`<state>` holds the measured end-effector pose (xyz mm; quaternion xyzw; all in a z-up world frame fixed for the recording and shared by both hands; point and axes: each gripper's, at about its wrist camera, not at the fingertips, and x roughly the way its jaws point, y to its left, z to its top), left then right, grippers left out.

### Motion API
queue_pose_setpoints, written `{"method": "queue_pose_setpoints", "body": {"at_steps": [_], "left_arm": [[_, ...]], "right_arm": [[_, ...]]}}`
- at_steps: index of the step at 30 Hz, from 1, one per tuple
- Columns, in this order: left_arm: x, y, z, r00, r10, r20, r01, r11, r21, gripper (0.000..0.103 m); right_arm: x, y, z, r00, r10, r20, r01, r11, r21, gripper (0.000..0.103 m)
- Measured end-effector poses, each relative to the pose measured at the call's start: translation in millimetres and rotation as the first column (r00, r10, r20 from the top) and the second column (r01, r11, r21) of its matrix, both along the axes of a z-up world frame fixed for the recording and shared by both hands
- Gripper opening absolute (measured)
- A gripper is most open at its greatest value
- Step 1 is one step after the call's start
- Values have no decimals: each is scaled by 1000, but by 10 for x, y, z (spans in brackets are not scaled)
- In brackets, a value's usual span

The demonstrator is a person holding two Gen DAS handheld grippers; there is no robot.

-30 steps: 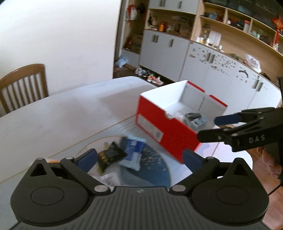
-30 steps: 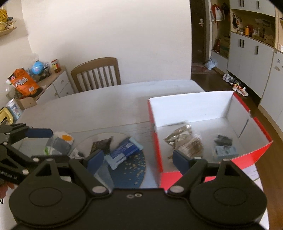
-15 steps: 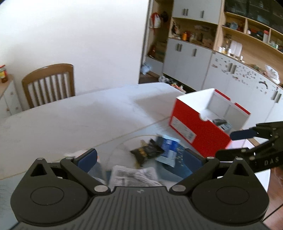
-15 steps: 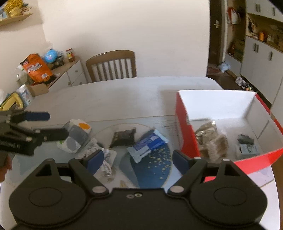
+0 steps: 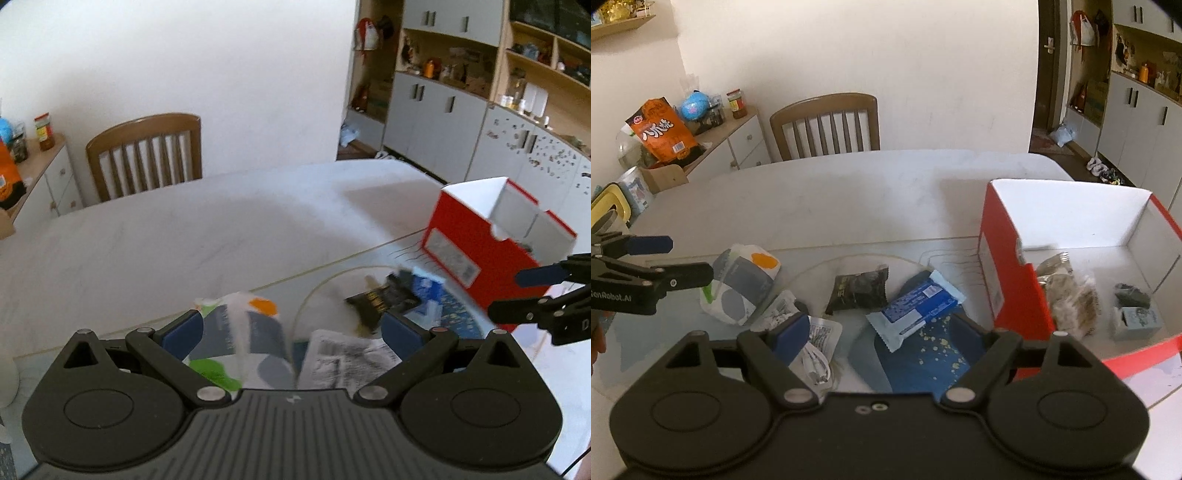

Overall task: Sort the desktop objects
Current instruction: 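Grasp the white-green plastic bag with the left gripper while the right gripper grasps the black snack packet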

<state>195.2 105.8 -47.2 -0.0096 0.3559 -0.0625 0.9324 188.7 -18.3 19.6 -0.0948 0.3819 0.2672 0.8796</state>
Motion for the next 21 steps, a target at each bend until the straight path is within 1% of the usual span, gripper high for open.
{"method": "queue_pose_setpoints", "body": {"at_steps": [5, 13, 21], "left_arm": [[118, 135, -196, 999, 38, -32, -38, 999, 6, 103], [288, 327, -483, 993, 80, -91, -79, 997, 18, 103], [410, 412, -651, 989, 89, -121, -89, 996, 4, 103]], "right_arm": [[145, 139, -98, 1000, 7, 1, -7, 1000, -7, 81], [376, 422, -308, 999, 47, -26, -47, 998, -27, 81], [549, 586, -477, 997, 63, -42, -65, 997, -49, 81]]}}
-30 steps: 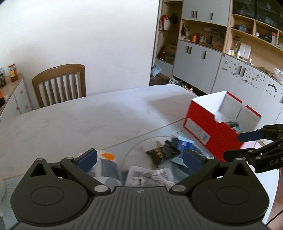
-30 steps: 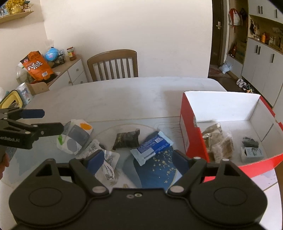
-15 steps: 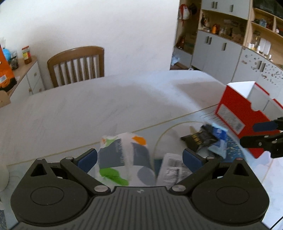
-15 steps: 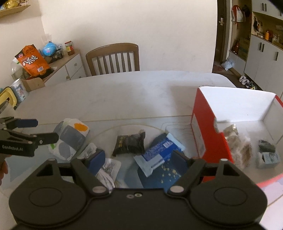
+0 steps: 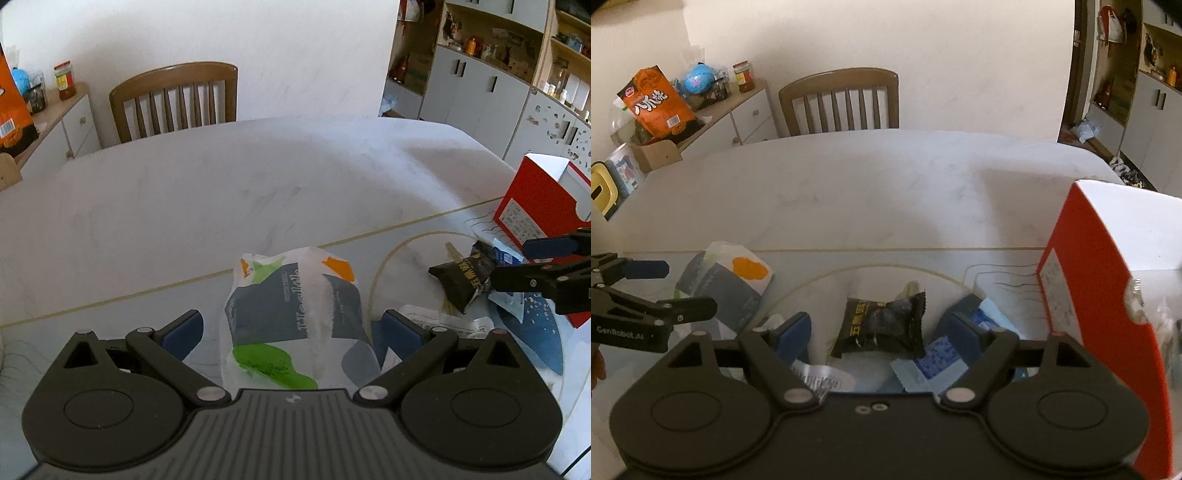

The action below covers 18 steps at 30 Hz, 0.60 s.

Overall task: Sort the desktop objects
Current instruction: 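Grasp the white-green plastic bag with the left gripper while the right gripper grasps the black snack packet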

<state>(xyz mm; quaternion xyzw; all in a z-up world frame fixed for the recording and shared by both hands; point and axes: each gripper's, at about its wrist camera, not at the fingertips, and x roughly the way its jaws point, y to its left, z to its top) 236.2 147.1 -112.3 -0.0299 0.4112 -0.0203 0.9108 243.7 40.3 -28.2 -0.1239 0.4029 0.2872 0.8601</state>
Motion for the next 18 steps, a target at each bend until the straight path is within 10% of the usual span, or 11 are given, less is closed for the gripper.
{"method": "queue_pose_setpoints", "body": {"at_steps": [18], "left_arm": [[119, 40, -286, 999, 15, -39, -16, 999, -32, 102]], "right_arm": [[223, 153, -320, 999, 15, -50, -17, 998, -53, 66]]}}
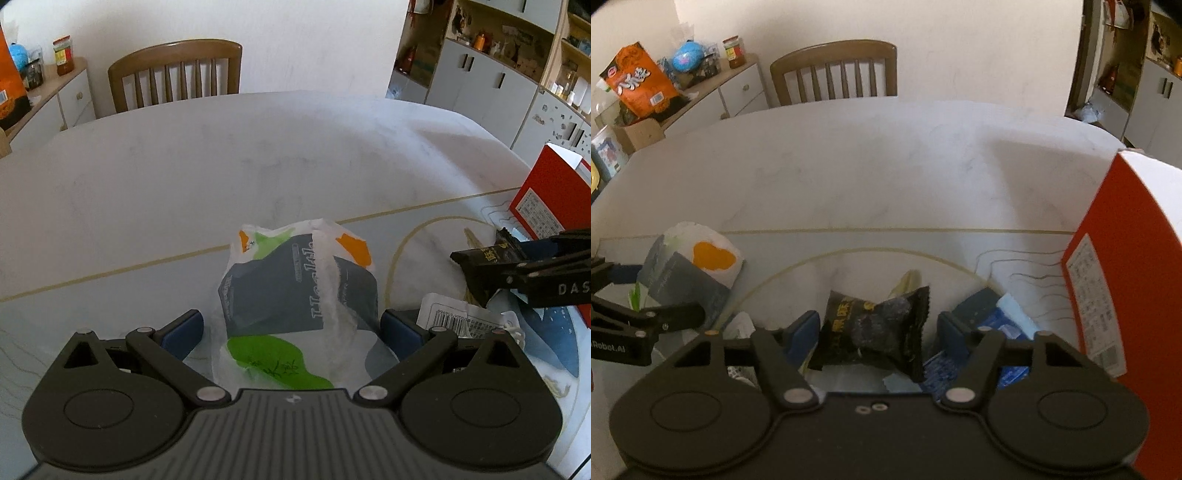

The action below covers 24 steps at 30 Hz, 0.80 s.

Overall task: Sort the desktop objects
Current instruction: 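Grasp the white-green plastic bag with the left gripper while the right gripper grasps the black snack packet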

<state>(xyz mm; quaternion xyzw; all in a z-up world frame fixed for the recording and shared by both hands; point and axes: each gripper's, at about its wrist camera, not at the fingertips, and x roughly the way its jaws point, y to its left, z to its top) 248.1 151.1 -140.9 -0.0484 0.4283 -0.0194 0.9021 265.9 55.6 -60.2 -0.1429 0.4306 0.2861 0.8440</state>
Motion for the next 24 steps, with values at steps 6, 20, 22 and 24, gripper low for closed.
{"method": "queue_pose_setpoints", "body": {"at_steps": [6, 20, 22, 24], "left_arm": [[-16, -5, 14, 1000, 12, 17, -12, 1000, 18, 88], [-29, 1, 121, 999, 18, 27, -19, 1000, 22, 57], [-37, -1, 151, 1000, 17, 25, -18, 1000, 17, 57], [-58, -6, 181, 999, 14, 30, -14, 1000, 11, 56]], "right_arm": [[-25, 12, 3, 1000, 15, -3, -15, 1000, 3, 55], [-126, -19, 180, 999, 44, 31, -44, 999, 5, 52], [-140, -56, 216, 998, 44, 35, -45, 999, 11, 52], [-158, -84, 251, 998, 42, 42, -43, 999, 12, 52]]}}
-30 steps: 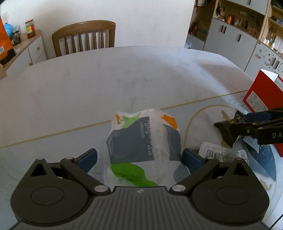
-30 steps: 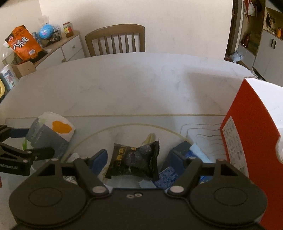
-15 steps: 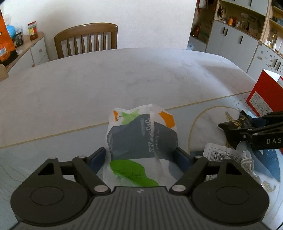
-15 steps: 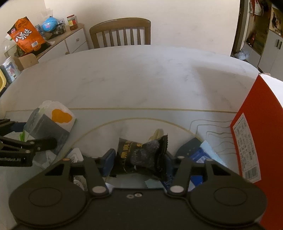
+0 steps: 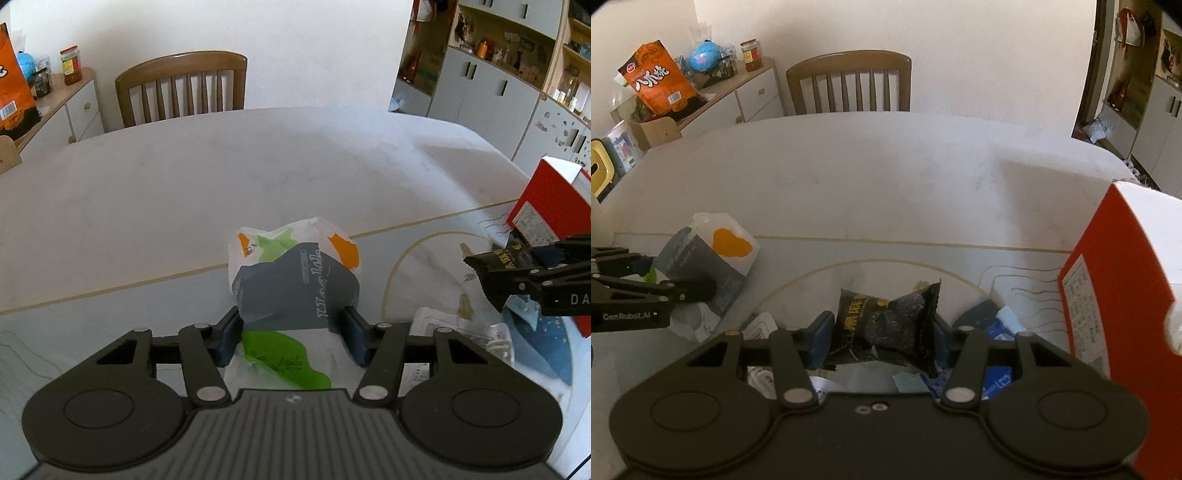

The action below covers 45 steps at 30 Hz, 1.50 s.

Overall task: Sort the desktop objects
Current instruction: 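Grasp the white-green plastic bag with the left gripper while the right gripper grasps the black snack packet, then carry the white-green bag and black snack packet with both grippers into the shoebox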

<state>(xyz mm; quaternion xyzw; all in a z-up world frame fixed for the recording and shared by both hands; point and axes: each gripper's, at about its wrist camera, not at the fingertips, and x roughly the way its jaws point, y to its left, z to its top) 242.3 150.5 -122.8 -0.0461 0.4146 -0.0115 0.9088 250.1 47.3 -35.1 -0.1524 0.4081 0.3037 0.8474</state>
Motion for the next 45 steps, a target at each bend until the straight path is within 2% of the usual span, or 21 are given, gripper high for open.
{"method": "queue_pose_setpoints", "body": {"at_steps": [11, 21, 31, 45], "left_arm": [[-135, -87, 251, 999, -14, 34, 14, 1000, -21, 53], [-275, -342, 594, 994, -77, 81, 81, 995, -53, 53], [-407, -705, 950, 978, -136, 156, 149, 986, -70, 53], [-412, -1450, 1240, 947, -229, 227, 250, 966, -71, 53]], "right_arm": [[-140, -167, 228, 1000, -9, 21, 8, 999, 38, 52], [-333, -408, 509, 998, -23, 53, 19, 996, 83, 52], [-499, -718, 775, 995, -39, 93, 28, 993, 117, 52], [-537, -1411, 1013, 984, -120, 129, 100, 983, 152, 52]]}}
